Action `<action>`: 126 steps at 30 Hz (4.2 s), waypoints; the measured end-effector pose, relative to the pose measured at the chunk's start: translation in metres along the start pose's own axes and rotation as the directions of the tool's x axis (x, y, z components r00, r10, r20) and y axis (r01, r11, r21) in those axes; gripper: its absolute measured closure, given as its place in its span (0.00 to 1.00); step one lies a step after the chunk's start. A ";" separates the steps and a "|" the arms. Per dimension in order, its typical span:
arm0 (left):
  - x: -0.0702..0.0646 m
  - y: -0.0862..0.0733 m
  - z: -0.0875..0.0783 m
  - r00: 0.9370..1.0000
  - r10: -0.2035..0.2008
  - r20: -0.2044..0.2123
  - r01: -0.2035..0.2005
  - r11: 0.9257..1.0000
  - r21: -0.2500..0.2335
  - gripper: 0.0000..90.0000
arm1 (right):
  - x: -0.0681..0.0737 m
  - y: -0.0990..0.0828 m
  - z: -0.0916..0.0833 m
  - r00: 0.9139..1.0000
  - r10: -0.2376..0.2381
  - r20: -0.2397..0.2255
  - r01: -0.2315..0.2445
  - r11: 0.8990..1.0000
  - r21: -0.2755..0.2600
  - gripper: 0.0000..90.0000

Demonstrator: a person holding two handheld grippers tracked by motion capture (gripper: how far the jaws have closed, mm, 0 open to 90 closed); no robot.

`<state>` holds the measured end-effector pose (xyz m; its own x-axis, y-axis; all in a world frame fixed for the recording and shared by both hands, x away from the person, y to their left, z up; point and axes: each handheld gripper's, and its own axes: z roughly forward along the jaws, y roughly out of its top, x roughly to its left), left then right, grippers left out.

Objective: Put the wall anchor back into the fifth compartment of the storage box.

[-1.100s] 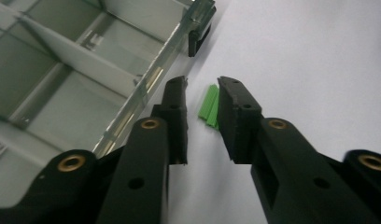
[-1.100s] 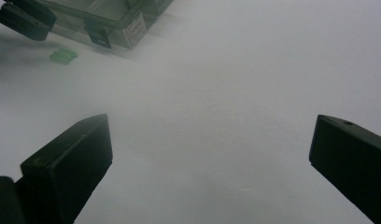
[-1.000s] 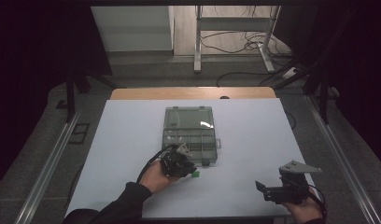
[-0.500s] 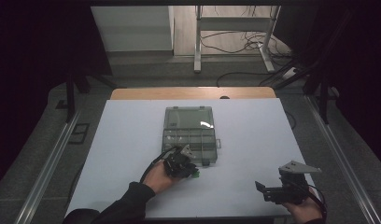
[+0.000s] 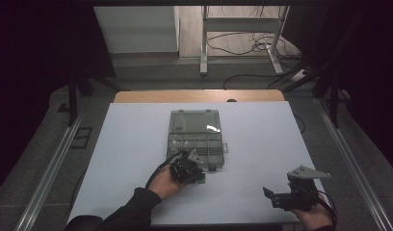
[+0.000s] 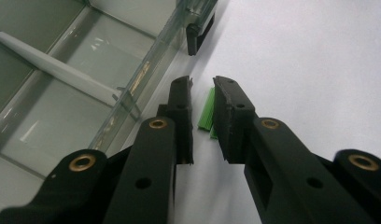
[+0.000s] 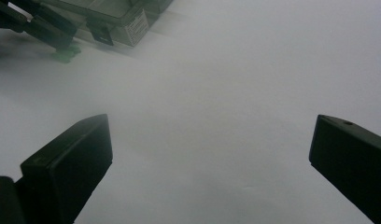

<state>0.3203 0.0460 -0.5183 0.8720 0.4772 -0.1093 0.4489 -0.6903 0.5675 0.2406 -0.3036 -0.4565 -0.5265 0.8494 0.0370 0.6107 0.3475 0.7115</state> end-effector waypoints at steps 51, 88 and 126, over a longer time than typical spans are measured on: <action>0.004 -0.001 -0.051 0.997 -0.046 -0.056 0.042 0.996 -0.077 0.94 | 0.000 0.000 0.000 1.000 -0.005 -0.009 0.005 1.000 -0.001 0.00; 0.046 -0.025 -0.076 0.970 -0.177 -0.169 0.167 0.983 -0.072 0.93 | 0.001 0.000 -0.001 1.000 -0.012 -0.014 0.012 1.000 -0.012 0.00; 0.040 -0.025 -0.078 0.966 -0.214 -0.147 0.197 0.973 -0.118 0.46 | 0.003 0.001 0.000 0.999 -0.029 -0.016 0.029 0.999 -0.014 0.00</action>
<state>0.3285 0.1249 -0.4729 0.7176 0.6882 -0.1073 0.5859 -0.5131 0.6273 0.2399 -0.3007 -0.4555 -0.5535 0.8324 0.0276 0.5871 0.3665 0.7218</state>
